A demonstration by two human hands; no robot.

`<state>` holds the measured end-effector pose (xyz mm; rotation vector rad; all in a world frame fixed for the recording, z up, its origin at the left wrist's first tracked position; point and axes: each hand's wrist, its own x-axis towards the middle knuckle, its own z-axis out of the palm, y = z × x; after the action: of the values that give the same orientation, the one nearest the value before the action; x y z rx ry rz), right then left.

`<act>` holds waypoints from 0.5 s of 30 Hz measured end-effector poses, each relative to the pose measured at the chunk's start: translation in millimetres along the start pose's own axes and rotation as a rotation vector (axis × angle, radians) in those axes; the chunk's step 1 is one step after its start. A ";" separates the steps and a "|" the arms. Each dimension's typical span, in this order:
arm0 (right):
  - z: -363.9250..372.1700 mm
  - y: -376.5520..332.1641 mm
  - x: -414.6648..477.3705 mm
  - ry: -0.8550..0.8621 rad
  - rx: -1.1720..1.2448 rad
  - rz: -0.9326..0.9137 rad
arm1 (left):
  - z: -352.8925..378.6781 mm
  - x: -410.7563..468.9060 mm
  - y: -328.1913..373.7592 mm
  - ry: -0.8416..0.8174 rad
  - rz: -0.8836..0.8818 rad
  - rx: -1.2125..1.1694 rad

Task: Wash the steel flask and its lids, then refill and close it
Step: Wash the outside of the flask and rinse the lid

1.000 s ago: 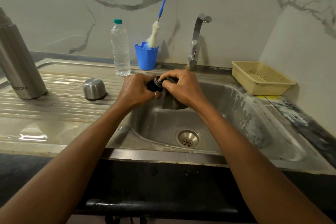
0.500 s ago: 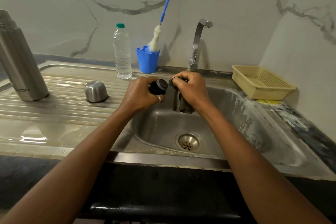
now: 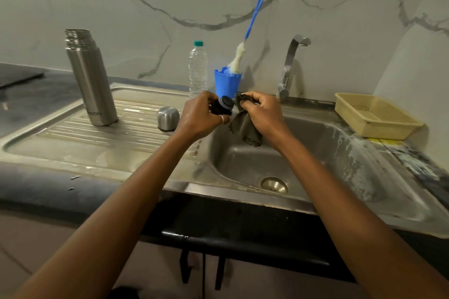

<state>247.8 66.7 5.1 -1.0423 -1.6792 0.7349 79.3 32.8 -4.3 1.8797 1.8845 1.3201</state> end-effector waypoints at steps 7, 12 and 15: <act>43.4 -27.4 0.2 -0.057 0.107 0.034 | -78.9 -19.8 -45.9 0.127 -0.196 -0.140; 72.9 -40.6 3.5 -0.062 0.200 0.089 | -114.4 -25.1 -85.8 0.237 -0.310 -0.096; 84.6 -40.3 4.8 -0.056 0.208 0.110 | -117.2 -23.3 -101.6 0.230 -0.366 -0.080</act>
<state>155.3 53.4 13.4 -0.9796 -1.5633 0.9965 -67.6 -21.6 -13.0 1.3083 2.1183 1.5031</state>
